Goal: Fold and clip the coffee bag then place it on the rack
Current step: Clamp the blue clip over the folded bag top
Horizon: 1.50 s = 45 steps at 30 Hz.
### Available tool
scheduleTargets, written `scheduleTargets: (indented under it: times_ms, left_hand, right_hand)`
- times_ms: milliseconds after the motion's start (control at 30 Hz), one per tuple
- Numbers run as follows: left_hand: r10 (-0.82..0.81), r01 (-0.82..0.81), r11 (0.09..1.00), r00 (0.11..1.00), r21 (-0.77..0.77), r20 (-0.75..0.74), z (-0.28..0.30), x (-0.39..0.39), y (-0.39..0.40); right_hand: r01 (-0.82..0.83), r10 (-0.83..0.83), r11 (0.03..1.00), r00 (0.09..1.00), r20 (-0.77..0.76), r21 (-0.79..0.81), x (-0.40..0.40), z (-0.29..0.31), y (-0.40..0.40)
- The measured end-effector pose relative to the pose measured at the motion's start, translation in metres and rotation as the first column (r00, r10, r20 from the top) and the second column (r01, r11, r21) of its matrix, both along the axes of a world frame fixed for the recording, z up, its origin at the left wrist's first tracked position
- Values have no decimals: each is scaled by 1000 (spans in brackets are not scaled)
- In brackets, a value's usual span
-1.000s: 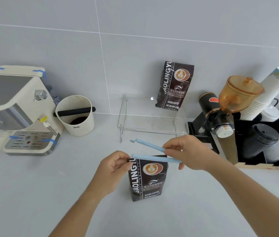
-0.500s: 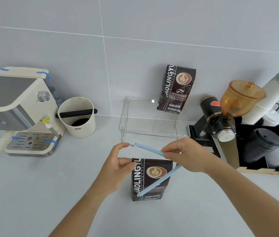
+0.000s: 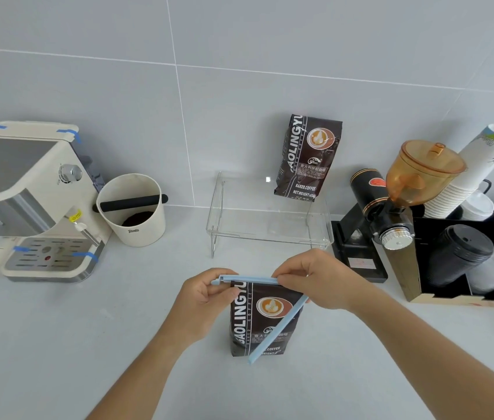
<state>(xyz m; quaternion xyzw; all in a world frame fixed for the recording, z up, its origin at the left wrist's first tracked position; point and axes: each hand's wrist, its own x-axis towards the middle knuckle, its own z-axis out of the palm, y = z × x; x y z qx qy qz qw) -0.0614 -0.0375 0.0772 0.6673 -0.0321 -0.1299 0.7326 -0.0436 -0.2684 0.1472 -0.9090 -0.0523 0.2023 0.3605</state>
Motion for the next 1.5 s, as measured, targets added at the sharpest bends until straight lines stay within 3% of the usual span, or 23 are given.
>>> scheduleTargets:
  times_ms: [367,933,1100,1300,1500]
  left_hand:
    - [12,-14,999,999,44,48,0,0,-1]
    - [58,-57,998,998,33,-32,-5,3,1]
    - [10,-8,998,1000,66,-29,-8,6,5]
    - [8,-13,998,996,-58,-86,-6,2,6]
    - [-43,40,999,995,-27,-88,-4,-2,7]
  right_hand:
    - [28,-24,998,996,-83,50,-12,3,-33]
    - [20,-27,999,953,301,28,-35,-13,-25]
    - [50,-51,999,939,341,12,-39,-10,-18]
    - [74,-66,997,920,385,-5,-39,-12,-15]
    - [68,-49,997,899,435,-28,-38,-17,-10]
